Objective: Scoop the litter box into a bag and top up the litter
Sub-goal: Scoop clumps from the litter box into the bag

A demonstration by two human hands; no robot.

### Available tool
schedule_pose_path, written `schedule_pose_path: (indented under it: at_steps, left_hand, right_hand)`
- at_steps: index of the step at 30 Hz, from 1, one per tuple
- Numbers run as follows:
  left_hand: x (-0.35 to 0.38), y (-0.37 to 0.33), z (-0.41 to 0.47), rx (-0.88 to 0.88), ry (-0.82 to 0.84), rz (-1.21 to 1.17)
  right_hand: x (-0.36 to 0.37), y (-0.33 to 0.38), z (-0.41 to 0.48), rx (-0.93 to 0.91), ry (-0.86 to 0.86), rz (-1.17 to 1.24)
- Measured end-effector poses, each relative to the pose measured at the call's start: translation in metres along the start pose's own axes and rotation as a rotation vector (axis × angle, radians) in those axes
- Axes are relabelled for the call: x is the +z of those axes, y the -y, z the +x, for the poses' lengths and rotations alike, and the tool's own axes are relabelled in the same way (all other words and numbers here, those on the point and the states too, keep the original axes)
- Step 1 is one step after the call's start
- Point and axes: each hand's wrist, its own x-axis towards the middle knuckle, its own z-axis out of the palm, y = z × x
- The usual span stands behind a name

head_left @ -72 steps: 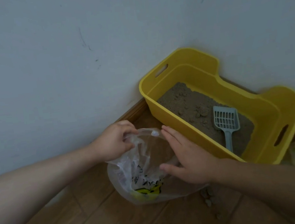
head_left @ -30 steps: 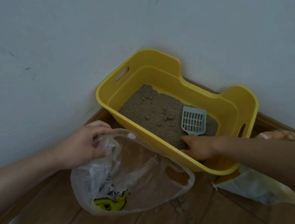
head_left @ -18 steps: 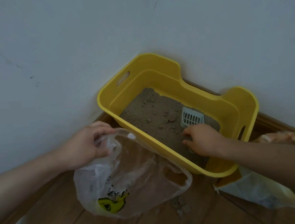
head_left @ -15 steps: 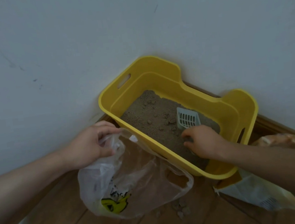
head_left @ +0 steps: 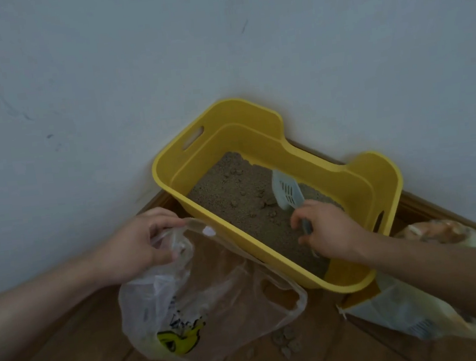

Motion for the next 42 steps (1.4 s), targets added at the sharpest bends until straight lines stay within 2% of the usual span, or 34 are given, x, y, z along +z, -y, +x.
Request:
schedule_pose_path:
  at_steps: [10, 15, 22, 33, 42]
  left_hand:
    - [0.002, -0.001, 0.002, 0.041, 0.012, 0.033]
    - [0.001, 0.0, -0.001, 0.03, 0.023, 0.009]
    - [0.0, 0.001, -0.002, 0.02, 0.024, 0.01]
    - [0.0, 0.004, -0.003, 0.008, 0.026, 0.022]
    - [-0.001, -0.003, -0.005, 0.005, 0.028, 0.051]
  right_hand:
    - [0.005, 0.002, 0.004, 0.024, 0.109, -0.119]
    - [0.008, 0.002, 0.005, 0.054, 0.092, -0.164]
    - [0.012, -0.004, 0.009, 0.072, 0.138, -0.133]
    - [0.012, -0.002, 0.004, -0.011, 0.26, -0.252]
    - [0.001, -0.003, -0.001, 0.007, 0.222, -0.269]
